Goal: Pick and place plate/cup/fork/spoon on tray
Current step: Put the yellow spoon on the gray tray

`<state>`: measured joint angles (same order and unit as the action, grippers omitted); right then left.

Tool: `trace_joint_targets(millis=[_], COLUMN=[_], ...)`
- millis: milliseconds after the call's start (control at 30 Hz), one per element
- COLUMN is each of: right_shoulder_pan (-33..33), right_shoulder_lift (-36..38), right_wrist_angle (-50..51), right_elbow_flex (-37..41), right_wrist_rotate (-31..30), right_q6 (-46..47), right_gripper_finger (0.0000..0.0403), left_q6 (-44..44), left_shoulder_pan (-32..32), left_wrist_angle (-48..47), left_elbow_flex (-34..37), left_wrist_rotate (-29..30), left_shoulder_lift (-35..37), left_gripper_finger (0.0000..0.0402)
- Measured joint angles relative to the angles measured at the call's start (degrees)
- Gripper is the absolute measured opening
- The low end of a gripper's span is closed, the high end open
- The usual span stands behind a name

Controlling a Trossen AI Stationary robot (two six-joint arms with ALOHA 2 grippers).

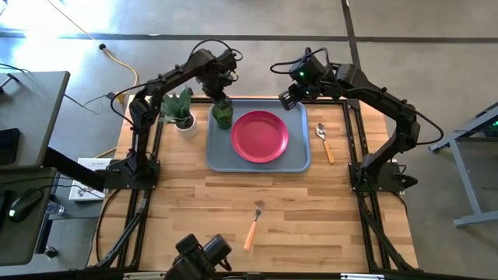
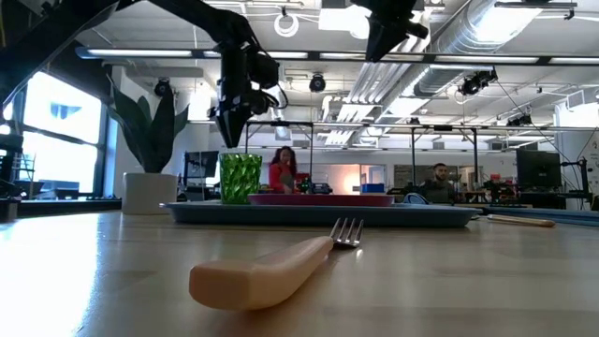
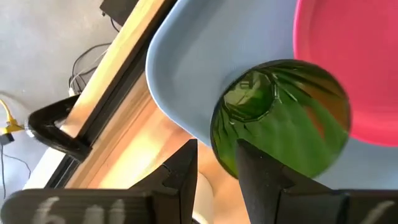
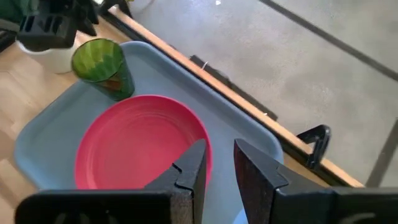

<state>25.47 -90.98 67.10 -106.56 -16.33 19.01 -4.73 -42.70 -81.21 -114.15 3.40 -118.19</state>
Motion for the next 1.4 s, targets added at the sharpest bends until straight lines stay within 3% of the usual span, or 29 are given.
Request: trace_joint_targets(millis=[300, 667, 967, 1100, 1400], right_shoulder_pan=[-0.53, -7.84, -17.09, -21.10, -28.19], right_shoulder_lift=[-0.02, -0.04, -0.09, -0.09, -0.08], right_wrist_angle=[3.85, 12.87, 15.42, 15.43, 15.47], right_elbow_flex=[0.02, 0.86, 9.53, 12.65, 18.84], right_wrist_rotate=[6.53, 6.14, 5.88, 5.78, 6.83], right_q6=[3.07, 11.01, 22.23, 28.24, 39.89], right_gripper_finger=[0.0073, 0.0073, 0.0073, 0.0073, 0.0073], left_q6=[-0.52, -3.62, -6.01, -5.86, -1.87], left_shoulder_pan=[0.77, 5.41, 8.18, 9.25, 12.19], left_wrist_angle=[-3.80, -4.21, -5.38, -3.85, 6.02], left_elbow_flex=[-2.86, -2.86, -2.48, 2.25, 20.31], left_wrist_rotate=[-11.48, -11.87, -11.88, -11.93, -12.06], left_shoulder_lift=[2.51, 10.01, 17.90, 23.13, 37.33], left_gripper_finger=[0.0095, 0.0095, 0.0095, 0.0095, 0.0096])
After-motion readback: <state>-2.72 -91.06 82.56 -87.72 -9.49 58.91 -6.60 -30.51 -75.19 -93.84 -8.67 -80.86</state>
